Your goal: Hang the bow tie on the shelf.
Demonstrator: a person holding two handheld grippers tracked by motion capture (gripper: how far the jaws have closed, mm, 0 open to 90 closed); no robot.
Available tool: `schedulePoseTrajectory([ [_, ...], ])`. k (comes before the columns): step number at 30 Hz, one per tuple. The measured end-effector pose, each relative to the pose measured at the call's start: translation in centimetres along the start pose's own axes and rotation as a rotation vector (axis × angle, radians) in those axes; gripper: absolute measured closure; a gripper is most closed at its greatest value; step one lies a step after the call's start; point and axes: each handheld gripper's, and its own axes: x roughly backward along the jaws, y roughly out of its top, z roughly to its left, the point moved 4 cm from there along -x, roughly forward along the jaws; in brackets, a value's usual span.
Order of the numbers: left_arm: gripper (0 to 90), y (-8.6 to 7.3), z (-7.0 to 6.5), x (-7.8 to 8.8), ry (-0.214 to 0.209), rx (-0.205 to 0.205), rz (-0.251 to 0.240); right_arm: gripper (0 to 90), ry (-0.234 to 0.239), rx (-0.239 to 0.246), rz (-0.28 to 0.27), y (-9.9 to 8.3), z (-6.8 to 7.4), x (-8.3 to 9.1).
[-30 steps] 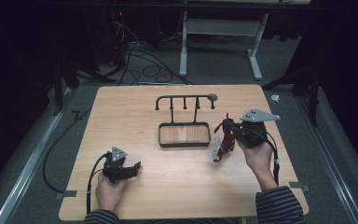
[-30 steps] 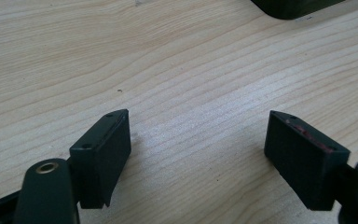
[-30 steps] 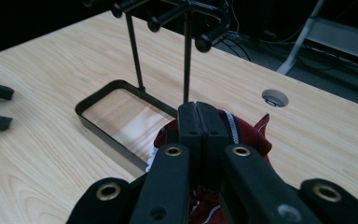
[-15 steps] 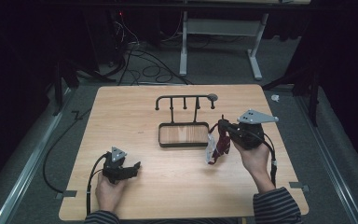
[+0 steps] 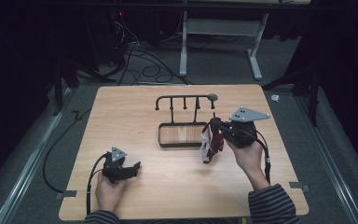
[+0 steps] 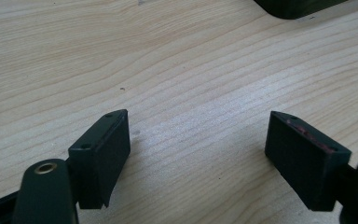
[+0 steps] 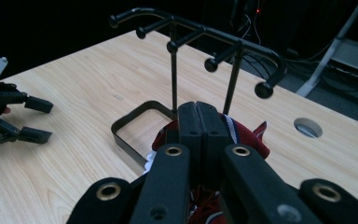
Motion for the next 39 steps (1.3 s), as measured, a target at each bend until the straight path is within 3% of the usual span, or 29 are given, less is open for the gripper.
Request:
schedulePoseTrajectory([
  [6,22.8,0.0,0.0,0.0,0.001,-0.001,0.0,90.0,0.013,0.007,-0.019,0.9,0.5,-0.5],
  [17,22.8,0.0,0.0,0.0,0.002,-0.001,0.0,90.0,0.024,0.027,0.005,1.7,1.2,-2.2],
  [39,22.9,0.0,0.0,0.0,0.001,-0.001,0.001,90.0,0.03,0.007,0.05,3.0,1.3,-5.7],
])
